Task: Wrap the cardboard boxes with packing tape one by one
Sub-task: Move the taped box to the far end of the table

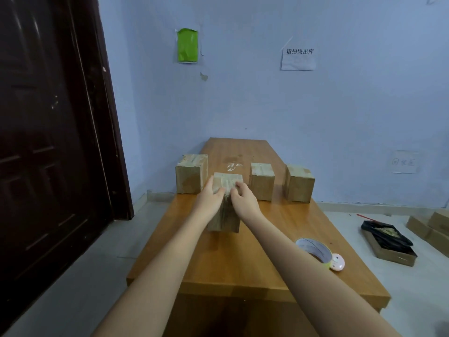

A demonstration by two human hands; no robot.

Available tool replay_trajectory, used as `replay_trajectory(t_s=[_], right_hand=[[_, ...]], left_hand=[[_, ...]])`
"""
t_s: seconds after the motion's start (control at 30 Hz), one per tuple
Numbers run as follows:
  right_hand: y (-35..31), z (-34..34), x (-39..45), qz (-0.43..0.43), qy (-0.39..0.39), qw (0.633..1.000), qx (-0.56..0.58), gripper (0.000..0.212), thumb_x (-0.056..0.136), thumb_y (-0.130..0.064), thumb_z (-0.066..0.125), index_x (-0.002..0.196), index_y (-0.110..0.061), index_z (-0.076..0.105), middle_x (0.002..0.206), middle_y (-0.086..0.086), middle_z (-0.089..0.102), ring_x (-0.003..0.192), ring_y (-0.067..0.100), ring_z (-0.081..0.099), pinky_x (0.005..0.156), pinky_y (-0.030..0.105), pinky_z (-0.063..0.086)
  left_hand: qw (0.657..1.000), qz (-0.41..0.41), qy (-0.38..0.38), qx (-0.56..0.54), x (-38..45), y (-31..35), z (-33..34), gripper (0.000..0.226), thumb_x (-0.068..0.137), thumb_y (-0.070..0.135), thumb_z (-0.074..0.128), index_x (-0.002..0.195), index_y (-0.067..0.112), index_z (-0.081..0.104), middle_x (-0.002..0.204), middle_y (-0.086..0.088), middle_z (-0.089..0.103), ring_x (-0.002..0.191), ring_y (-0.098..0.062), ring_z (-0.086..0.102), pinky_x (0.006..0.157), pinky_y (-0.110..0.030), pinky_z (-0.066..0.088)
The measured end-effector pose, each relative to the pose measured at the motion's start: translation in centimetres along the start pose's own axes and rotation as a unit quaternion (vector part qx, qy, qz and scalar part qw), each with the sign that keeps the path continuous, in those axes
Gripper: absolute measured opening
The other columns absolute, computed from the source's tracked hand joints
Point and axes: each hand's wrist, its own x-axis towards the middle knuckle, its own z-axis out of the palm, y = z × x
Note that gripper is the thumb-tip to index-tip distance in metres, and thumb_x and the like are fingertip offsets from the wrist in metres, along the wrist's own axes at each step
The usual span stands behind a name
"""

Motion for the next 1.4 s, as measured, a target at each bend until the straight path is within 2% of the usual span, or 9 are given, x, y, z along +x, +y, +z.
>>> replay_trajectory(t_s=[0.2, 0.43, 0.6, 0.77, 1.03, 1.13, 1.23, 1.3, 1.4], right_hand=[[0.5, 2.2, 6.0, 0.021, 0.023, 0.992, -0.122, 0.042, 0.102, -0.030, 0.026, 0.139, -0.025, 0.044, 0.131, 0.006, 0.055, 0.112, 0.025, 0.055, 0.089, 0.037, 0.046], [0.7, 3.5, 14.3, 0.003, 0.024, 0.987, -0.161, 0.044, 0.102, -0.041, 0.026, 0.138, -0.024, 0.045, 0.127, 0.010, 0.056, 0.107, 0.029, 0.058, 0.093, 0.043, 0.047], [2.4, 4.5, 18.4, 0.008, 0.028, 0.986, -0.165, 0.042, 0.102, -0.038, 0.029, 0.137, -0.021, 0.045, 0.125, 0.011, 0.056, 0.105, 0.028, 0.058, 0.090, 0.042, 0.048], [4.1, 5.5, 21.0, 0.024, 0.036, 0.986, -0.162, 0.040, 0.102, -0.035, 0.031, 0.136, -0.022, 0.047, 0.123, 0.009, 0.057, 0.101, 0.026, 0.059, 0.087, 0.040, 0.050], [5.8, 6.2, 22.7, 0.024, 0.026, 0.978, -0.205, 0.039, 0.102, -0.036, 0.028, 0.131, -0.022, 0.050, 0.117, 0.009, 0.057, 0.096, 0.026, 0.058, 0.076, 0.034, 0.045], [5.1, 6.1, 22.6, 0.025, 0.030, 0.970, -0.238, 0.038, 0.102, -0.033, 0.026, 0.122, -0.017, 0.054, 0.118, 0.012, 0.054, 0.098, 0.028, 0.053, 0.080, 0.035, 0.043], [3.3, 6.1, 22.5, -0.031, 0.057, 0.949, -0.307, 0.039, 0.102, -0.028, 0.026, 0.116, -0.012, 0.059, 0.140, 0.017, 0.043, 0.121, 0.034, 0.043, 0.096, 0.043, 0.041], [1.6, 6.4, 22.5, -0.088, 0.057, 0.943, -0.316, 0.040, 0.103, -0.028, 0.027, 0.122, -0.010, 0.058, 0.149, 0.016, 0.034, 0.132, 0.035, 0.034, 0.102, 0.042, 0.035], [-0.8, 7.8, 22.6, -0.131, 0.040, 0.955, -0.264, 0.038, 0.102, -0.023, 0.030, 0.123, -0.007, 0.057, 0.142, 0.017, 0.042, 0.125, 0.035, 0.041, 0.098, 0.040, 0.036]], left_hand=[[1.000, -0.006, -0.020, 0.021, 6.3, -1.2, 1.2, 0.043, 0.097, 0.034, 0.043, 0.139, 0.025, 0.043, 0.144, 0.001, 0.043, 0.132, -0.021, 0.039, 0.103, -0.032, 0.032], [1.000, 0.016, -0.016, 0.011, 14.9, -2.1, 1.6, 0.042, 0.097, 0.037, 0.042, 0.138, 0.027, 0.044, 0.144, 0.000, 0.043, 0.131, -0.021, 0.039, 0.102, -0.033, 0.033], [0.999, 0.032, -0.032, 0.026, 19.6, -3.6, 2.8, 0.043, 0.097, 0.036, 0.044, 0.139, 0.026, 0.043, 0.143, 0.001, 0.043, 0.131, -0.019, 0.039, 0.102, -0.031, 0.032], [0.999, 0.018, -0.033, -0.012, 22.4, -5.6, 4.7, 0.043, 0.097, 0.033, 0.046, 0.139, 0.024, 0.043, 0.143, 0.000, 0.043, 0.131, -0.018, 0.039, 0.096, -0.026, 0.031], [1.000, 0.008, -0.007, -0.003, 23.6, -7.2, 6.5, 0.043, 0.098, 0.035, 0.042, 0.139, 0.024, 0.043, 0.143, -0.002, 0.044, 0.130, -0.021, 0.040, 0.100, -0.032, 0.034], [0.993, 0.041, 0.017, 0.109, 23.0, -6.5, 5.9, 0.040, 0.100, 0.037, 0.035, 0.134, 0.021, 0.048, 0.136, -0.009, 0.047, 0.120, -0.025, 0.047, 0.093, -0.034, 0.038], [0.969, 0.110, 0.097, 0.200, 23.0, -4.2, 4.4, 0.039, 0.101, 0.034, 0.029, 0.127, 0.018, 0.053, 0.130, -0.007, 0.049, 0.112, -0.023, 0.049, 0.080, -0.029, 0.035], [0.943, 0.154, 0.139, 0.259, 23.4, -2.9, 2.3, 0.036, 0.100, 0.030, 0.032, 0.126, 0.018, 0.054, 0.132, -0.004, 0.048, 0.114, -0.021, 0.049, 0.082, -0.031, 0.040], [0.902, 0.166, 0.157, 0.367, 24.1, -2.7, -2.1, 0.036, 0.097, 0.027, 0.037, 0.128, 0.017, 0.052, 0.132, -0.005, 0.048, 0.117, -0.025, 0.046, 0.091, -0.038, 0.040]])
